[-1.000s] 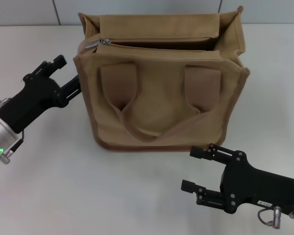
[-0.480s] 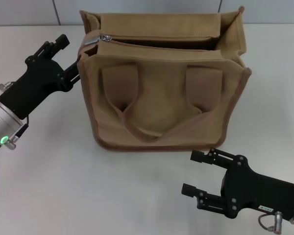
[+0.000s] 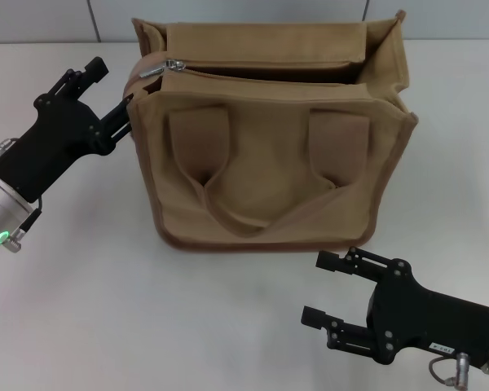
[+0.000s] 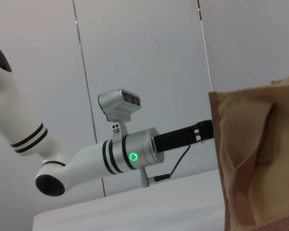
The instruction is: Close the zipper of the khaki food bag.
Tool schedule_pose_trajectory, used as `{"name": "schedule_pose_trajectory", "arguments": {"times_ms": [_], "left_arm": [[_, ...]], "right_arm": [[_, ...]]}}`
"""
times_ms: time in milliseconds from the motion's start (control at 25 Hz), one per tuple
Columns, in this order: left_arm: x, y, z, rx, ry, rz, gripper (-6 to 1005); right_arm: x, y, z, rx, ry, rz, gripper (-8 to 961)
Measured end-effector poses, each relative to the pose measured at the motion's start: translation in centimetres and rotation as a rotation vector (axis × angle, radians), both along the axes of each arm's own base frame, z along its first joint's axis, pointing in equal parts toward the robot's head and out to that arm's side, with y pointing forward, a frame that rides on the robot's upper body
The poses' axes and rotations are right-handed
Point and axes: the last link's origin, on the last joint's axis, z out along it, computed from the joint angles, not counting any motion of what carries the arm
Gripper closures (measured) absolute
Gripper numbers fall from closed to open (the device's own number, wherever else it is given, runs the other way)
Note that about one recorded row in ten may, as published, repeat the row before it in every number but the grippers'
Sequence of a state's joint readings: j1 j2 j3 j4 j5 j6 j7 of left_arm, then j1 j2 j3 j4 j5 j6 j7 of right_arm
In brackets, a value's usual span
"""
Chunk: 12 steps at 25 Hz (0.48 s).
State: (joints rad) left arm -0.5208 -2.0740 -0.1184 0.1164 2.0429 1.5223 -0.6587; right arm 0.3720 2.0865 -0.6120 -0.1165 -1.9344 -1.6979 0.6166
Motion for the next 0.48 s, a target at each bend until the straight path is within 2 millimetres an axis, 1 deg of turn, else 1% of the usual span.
{"name": "schedule_pose_trajectory", "arguments": {"times_ms": [240,400,480], "left_arm": [[-0.1,-1.0,-0.4,0.044,0.026,-0.024,328],[0.0,-1.1,-0.5,0.052,0.035,-0.034,334],[0.0,-1.1,-0.5,0.054,0.037,-0.037,462]], "right_arm": [[-0.1,0.1,0.0,-0.001,0.002,0.005,229],[-0.3,0.2,0.0,-0.002,0.004,0.011,229],[-0.3,0.3,-0.1,-0.002,0.005,0.012,229]]}}
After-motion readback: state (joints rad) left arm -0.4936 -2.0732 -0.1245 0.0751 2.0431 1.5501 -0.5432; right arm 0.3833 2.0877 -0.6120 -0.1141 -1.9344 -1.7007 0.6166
